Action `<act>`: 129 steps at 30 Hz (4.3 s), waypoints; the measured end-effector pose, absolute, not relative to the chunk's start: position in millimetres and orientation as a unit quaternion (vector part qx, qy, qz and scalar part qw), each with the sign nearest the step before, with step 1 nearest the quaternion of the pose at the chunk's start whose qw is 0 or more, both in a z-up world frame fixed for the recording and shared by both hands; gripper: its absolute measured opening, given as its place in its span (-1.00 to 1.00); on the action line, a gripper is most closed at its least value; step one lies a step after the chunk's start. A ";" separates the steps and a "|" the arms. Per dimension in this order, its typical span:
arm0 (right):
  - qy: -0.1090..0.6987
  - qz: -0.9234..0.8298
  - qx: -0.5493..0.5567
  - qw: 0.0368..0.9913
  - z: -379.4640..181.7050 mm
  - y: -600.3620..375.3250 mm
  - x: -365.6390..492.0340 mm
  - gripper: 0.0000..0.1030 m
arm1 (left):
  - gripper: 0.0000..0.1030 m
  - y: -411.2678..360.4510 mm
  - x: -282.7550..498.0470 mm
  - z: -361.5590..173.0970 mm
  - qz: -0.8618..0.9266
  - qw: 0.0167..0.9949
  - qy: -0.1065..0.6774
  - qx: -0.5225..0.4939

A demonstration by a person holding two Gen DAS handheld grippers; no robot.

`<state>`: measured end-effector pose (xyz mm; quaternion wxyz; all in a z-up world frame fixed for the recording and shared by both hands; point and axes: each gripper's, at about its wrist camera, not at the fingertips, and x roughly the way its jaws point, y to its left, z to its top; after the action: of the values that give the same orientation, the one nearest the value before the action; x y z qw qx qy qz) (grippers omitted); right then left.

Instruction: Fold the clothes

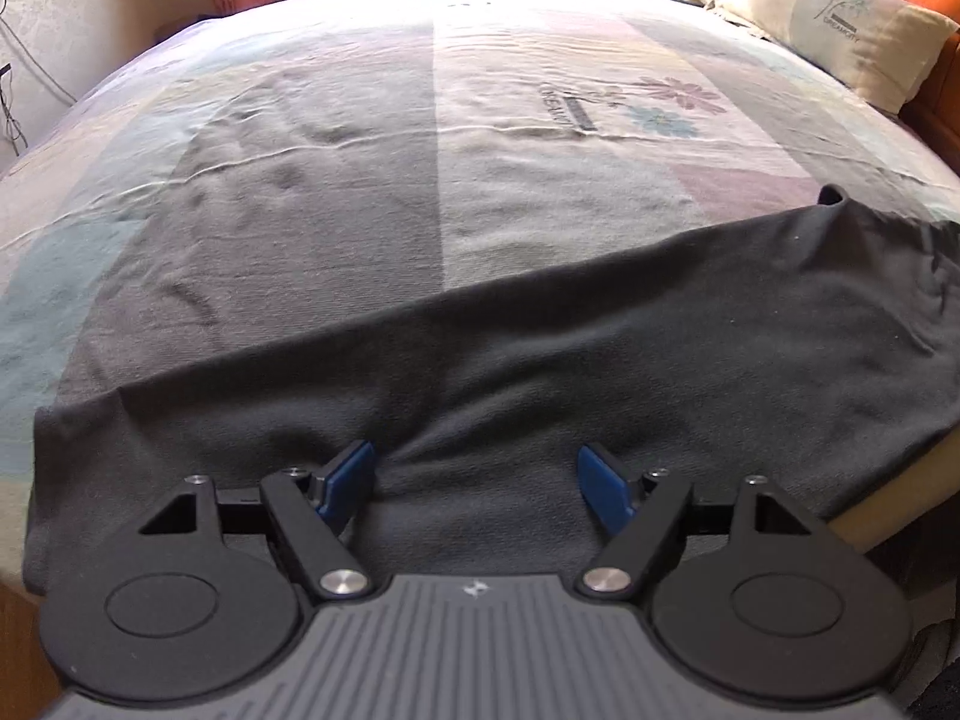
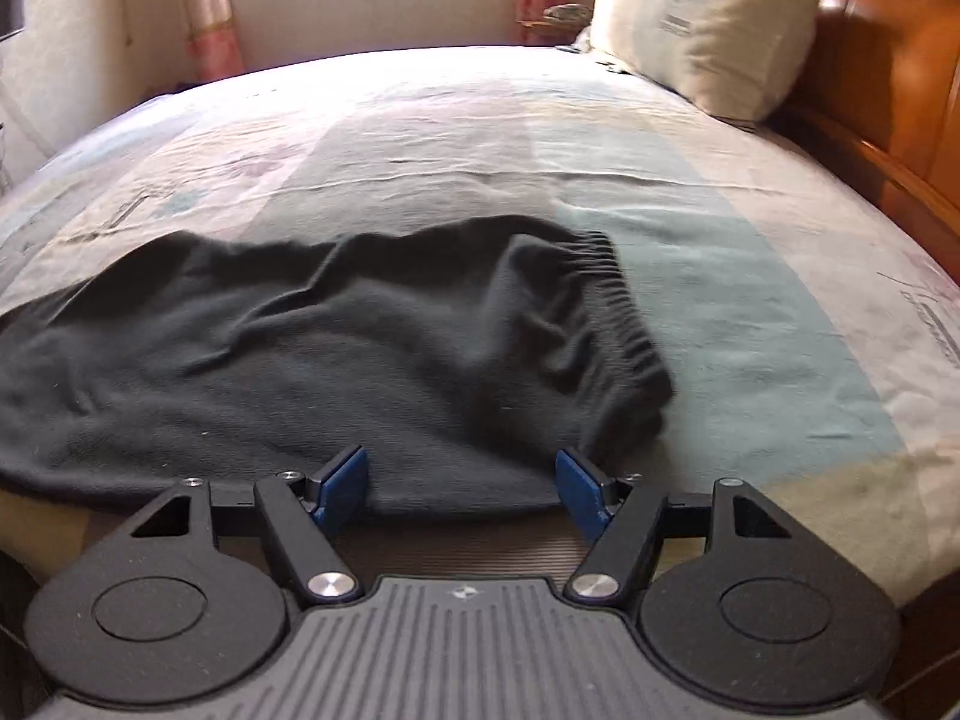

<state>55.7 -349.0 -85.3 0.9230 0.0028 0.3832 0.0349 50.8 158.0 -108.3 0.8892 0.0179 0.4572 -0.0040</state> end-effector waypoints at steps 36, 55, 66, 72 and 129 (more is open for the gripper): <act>0.408 0.084 0.046 0.908 -89.6 -276.4 80.1 0.78 | 0.42 320.5 4.8 -83.5 0.105 0.893 0.373 -0.229; 0.414 0.086 0.019 0.906 -91.2 -267.7 81.2 0.89 | 0.48 317.9 5.5 -102.7 0.075 0.873 0.388 -0.286; 0.421 0.088 0.009 0.903 -90.1 -267.1 81.1 0.91 | 0.61 278.6 -4.6 -114.7 0.020 0.859 0.428 -0.280; 0.421 0.089 -0.002 0.903 -93.2 -262.1 81.5 1.00 | 0.60 299.4 -9.0 -93.8 0.090 0.867 0.433 -0.228; 0.372 0.325 -0.015 0.870 -89.1 -130.0 209.7 0.97 | 0.77 157.9 101.6 -119.5 -0.006 0.899 0.435 -0.056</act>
<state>209.7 -130.0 -89.1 0.8695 -0.0150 0.3716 0.3250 101.5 157.9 -119.5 0.8985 -0.0558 0.4353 -0.0064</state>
